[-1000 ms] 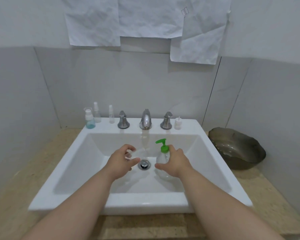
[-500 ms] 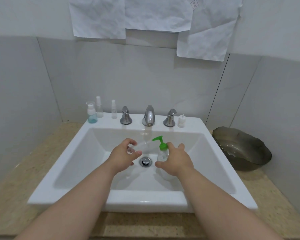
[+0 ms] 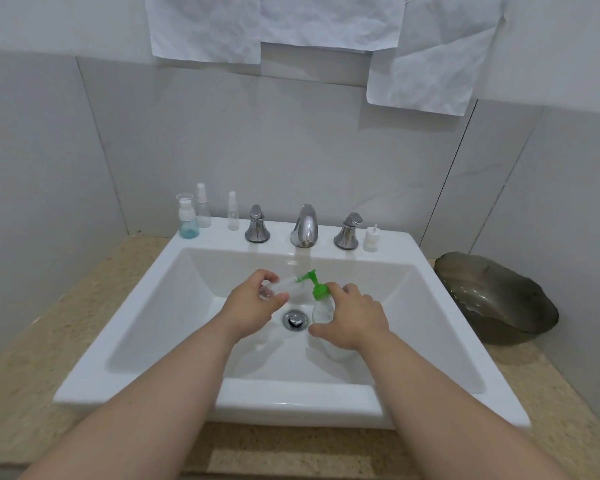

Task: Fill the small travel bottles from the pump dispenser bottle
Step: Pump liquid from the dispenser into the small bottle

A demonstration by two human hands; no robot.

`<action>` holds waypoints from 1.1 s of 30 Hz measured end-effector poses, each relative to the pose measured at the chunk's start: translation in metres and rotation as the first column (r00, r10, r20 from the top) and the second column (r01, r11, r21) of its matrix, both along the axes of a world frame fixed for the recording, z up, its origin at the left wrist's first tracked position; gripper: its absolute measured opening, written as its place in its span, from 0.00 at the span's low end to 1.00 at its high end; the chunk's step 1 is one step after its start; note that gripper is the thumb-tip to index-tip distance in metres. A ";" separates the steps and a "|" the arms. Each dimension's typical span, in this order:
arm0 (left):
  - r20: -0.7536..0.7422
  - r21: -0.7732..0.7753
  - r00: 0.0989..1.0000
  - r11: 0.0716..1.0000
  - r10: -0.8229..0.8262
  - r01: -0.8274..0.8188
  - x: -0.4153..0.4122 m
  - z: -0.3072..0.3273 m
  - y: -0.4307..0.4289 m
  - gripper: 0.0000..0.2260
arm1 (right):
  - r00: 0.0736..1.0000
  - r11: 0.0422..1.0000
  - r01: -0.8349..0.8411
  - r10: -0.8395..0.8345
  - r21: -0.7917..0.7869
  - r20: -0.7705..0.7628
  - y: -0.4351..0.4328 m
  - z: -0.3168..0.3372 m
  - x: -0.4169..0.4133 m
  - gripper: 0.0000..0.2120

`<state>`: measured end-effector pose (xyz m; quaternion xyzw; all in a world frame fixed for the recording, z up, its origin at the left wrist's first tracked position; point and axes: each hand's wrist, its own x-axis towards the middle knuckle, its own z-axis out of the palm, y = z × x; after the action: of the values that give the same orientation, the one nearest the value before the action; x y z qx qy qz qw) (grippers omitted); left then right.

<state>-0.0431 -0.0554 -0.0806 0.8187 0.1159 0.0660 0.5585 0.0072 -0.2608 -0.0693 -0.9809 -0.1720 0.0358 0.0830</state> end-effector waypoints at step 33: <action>-0.268 -0.654 0.902 0.624 0.339 -0.428 -0.002 0.025 0.006 0.10 | 0.986 0.984 -0.166 0.164 0.067 0.034 0.020 0.023 -0.031 0.51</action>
<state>-0.0455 -0.0496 -0.0554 0.5043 0.3368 0.0862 0.7905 -0.0233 -0.2405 -0.0464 -0.9603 -0.2547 0.0226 0.1112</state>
